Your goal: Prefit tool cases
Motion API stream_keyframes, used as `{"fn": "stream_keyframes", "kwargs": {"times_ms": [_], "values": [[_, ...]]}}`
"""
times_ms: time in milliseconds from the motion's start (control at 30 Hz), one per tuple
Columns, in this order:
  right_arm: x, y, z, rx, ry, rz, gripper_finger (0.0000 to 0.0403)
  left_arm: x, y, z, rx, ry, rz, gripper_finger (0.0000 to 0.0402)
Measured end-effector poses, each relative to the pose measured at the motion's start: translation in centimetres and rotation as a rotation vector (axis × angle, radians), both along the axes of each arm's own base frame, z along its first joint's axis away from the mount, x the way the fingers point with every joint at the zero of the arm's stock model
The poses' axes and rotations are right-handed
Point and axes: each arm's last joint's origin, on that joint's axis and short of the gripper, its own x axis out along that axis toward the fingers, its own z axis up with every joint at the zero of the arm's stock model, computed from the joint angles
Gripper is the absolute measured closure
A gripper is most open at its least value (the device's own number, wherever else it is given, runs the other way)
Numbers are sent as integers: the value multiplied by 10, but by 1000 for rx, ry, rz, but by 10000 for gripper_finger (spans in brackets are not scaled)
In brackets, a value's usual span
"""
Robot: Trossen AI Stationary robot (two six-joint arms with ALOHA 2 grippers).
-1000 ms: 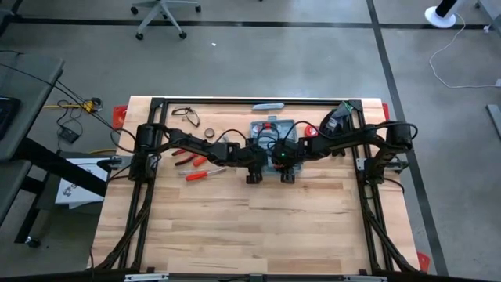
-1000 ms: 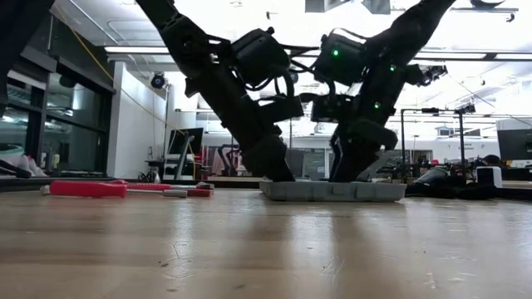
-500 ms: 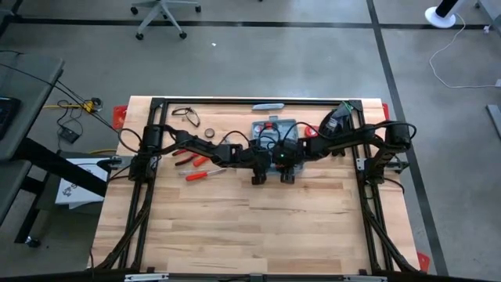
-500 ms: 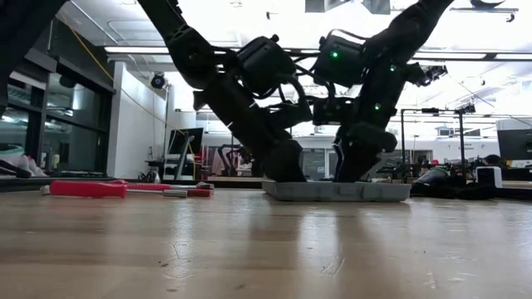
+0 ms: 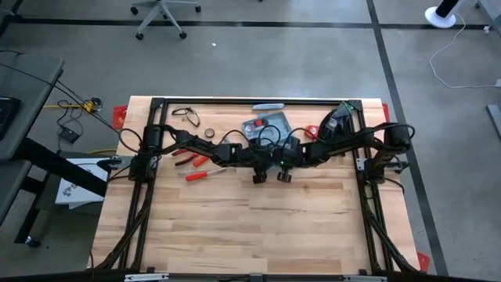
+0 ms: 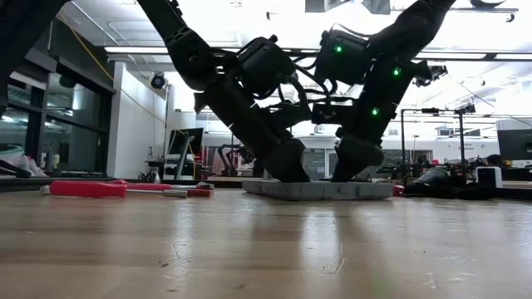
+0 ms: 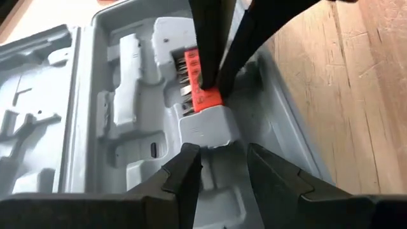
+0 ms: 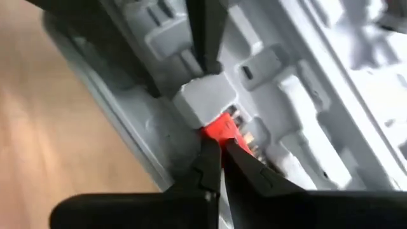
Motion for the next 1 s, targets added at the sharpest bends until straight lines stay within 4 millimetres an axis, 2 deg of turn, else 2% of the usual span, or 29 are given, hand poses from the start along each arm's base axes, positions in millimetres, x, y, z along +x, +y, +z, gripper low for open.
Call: {"fn": "stream_keyframes", "kwargs": {"times_ms": [300,567,667,833,1000], "values": [[2,4,1,-166,-10,-36,403,-1,-1,-1,-9,19,-11,280],[-7,6,5,-119,16,-21,403,-3,-5,-2,-42,51,-50,280],[-26,6,3,-81,-59,-47,403,-4,-9,2,-34,55,-59,280],[-70,5,-2,12,-285,-165,403,-10,-16,16,19,84,-67,280],[-98,5,-8,116,-427,-264,403,-12,-18,36,61,39,-116,280]]}}
